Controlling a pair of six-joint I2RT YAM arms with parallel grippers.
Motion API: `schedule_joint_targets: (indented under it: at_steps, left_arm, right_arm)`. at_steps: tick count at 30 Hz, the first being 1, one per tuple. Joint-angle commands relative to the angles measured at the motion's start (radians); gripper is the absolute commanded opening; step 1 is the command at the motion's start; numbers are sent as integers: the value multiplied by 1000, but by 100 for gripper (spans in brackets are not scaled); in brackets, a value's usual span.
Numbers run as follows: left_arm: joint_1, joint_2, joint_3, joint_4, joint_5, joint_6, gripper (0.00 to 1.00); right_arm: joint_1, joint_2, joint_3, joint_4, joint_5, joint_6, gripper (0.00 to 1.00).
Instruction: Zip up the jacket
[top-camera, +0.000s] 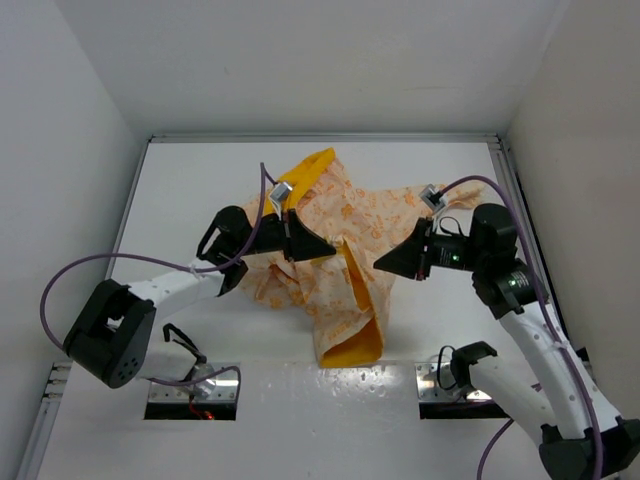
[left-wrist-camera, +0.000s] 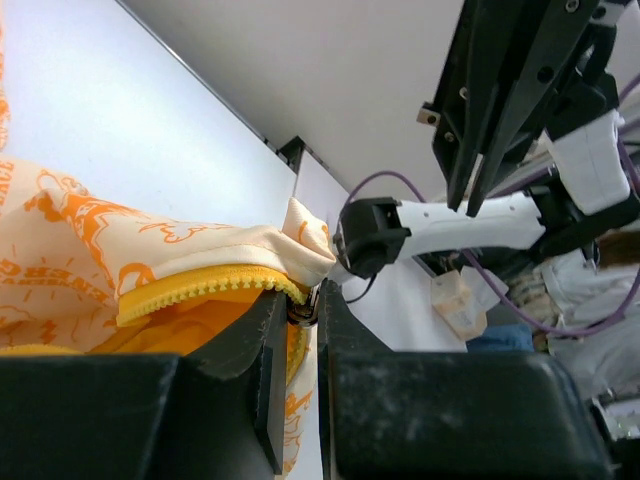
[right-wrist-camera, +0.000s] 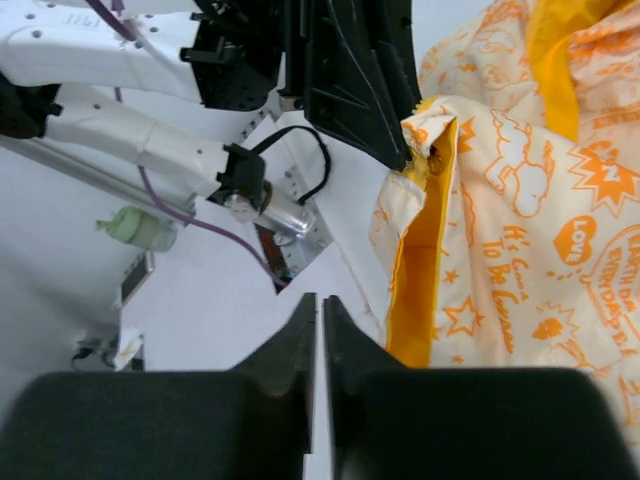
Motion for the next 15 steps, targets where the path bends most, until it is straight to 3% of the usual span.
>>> schedule_joint_targets:
  at_steps: [1, 2, 5, 8, 15]
  left_arm:
    - [-9, 4, 24, 72, 40, 28, 0]
    - [-21, 4, 24, 84, 40, 28, 0]
    - [-42, 4, 50, 121, 51, 0, 0]
    - [-67, 4, 59, 143, 51, -18, 0]
    - [-116, -25, 59, 161, 42, -64, 0]
  right_arm:
    - [-1, 18, -16, 45, -51, 33, 10]
    - [-1, 33, -18, 100, -67, 71, 19]
    - [16, 92, -8, 168, -91, 160, 28]
    - [45, 142, 12, 191, -84, 183, 30]
    - [65, 190, 7, 237, -47, 251, 48]
